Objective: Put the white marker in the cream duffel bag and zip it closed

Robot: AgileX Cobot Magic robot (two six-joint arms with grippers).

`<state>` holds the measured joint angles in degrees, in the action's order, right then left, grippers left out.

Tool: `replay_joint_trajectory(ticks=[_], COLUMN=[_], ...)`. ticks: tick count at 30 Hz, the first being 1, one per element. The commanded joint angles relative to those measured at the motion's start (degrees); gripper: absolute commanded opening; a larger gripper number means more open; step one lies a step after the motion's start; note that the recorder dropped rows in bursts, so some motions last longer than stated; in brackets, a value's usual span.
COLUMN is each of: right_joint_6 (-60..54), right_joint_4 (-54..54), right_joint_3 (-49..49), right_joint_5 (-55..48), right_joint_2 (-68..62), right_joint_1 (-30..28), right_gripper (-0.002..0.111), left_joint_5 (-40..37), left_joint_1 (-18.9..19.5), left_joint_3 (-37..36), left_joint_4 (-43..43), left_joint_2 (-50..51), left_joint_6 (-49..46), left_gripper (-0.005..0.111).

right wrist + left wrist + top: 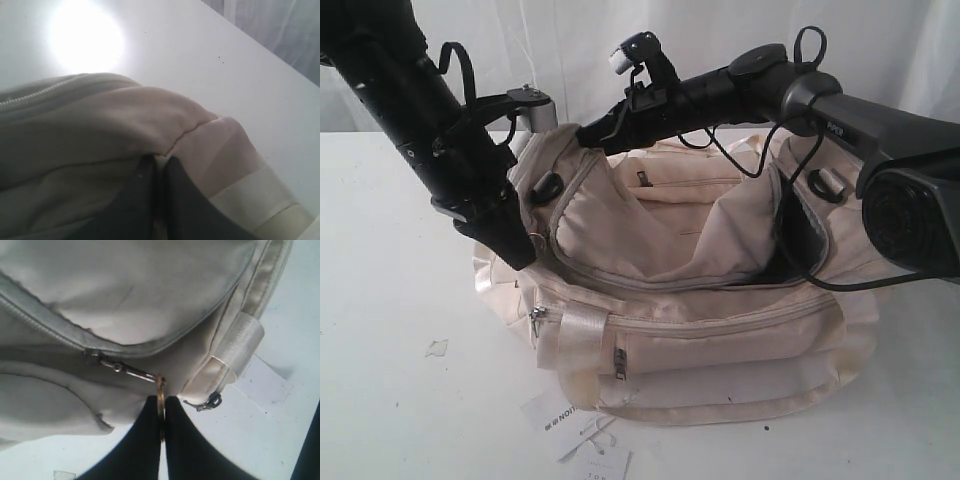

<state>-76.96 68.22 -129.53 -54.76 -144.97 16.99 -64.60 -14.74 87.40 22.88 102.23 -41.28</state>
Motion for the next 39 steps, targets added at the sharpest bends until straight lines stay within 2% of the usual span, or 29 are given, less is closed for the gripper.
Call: replay_joint_trajectory(ticks=[1,7,9,12,15,19,20,24,26,30,32,36,39], right_joint_6=[2.11,4.41,8.93,13.11,13.21,15.12,19.31,49.61,55.09,58.45,64.82,68.93,68.21], right_joint_4=[0.17,0.17,0.17,-0.76,-2.56,-16.17,-20.50,-30.50,-30.65,-27.14,-25.16,-25.40,-31.88], right_joint_3=[-0.33,-0.33,-0.33,-0.33,-0.33,-0.33,-0.33,-0.21,-0.21,-0.21,-0.21,2.40,2.40], right_joint_5=[2.14,0.72,0.63,0.04,-5.09,-13.21,-14.45,-15.20,-15.20,-15.20,-15.20,-15.20,-15.20], right_joint_2=[0.12,0.12,0.46,1.85,3.65,5.07,5.07,5.61,6.28,8.19,9.21,12.15,11.52], right_joint_1=[-0.72,-0.72,-0.72,-0.72,-0.98,-0.98,-0.98,-0.98,-0.98,-0.98,-0.61,4.03,7.30], right_gripper=[0.007,0.034,0.039,0.039,0.039,0.039,0.039,0.039,0.039,0.039,0.039,0.039,0.039], left_joint_5=[-5.36,-5.36,-5.36,-5.36,-5.36,-5.36,-5.36,-5.36,-5.36,-5.36,-5.36,-5.36,-5.36], left_joint_1=[-0.26,-0.26,-0.26,-0.26,-0.26,-0.26,-0.26,-0.26,-0.26,-0.26,-0.26,-0.26,-0.26], left_joint_3=[-0.33,-0.33,-0.33,-0.33,-0.33,-0.33,-0.33,-0.33,-0.33,-0.33,-0.33,-0.33,-0.33], left_joint_4=[2.77,2.77,3.84,5.15,5.39,5.52,5.52,6.08,6.70,7.77,7.77,7.77,6.63], left_joint_2=[-0.91,-0.91,-0.91,-0.91,-0.91,-0.91,-0.91,-0.91,-0.91,-0.91,-0.91,-0.91,-0.91], left_joint_6=[0.36,-0.04,-0.03,-1.84,-2.37,-2.64,-2.62,-2.62,-2.62,-2.62,-2.62,-2.62,-2.57], left_gripper=[0.000,0.000,0.000,0.000,0.000,0.000,0.000,0.000,0.000,0.000,0.000,0.000,0.000])
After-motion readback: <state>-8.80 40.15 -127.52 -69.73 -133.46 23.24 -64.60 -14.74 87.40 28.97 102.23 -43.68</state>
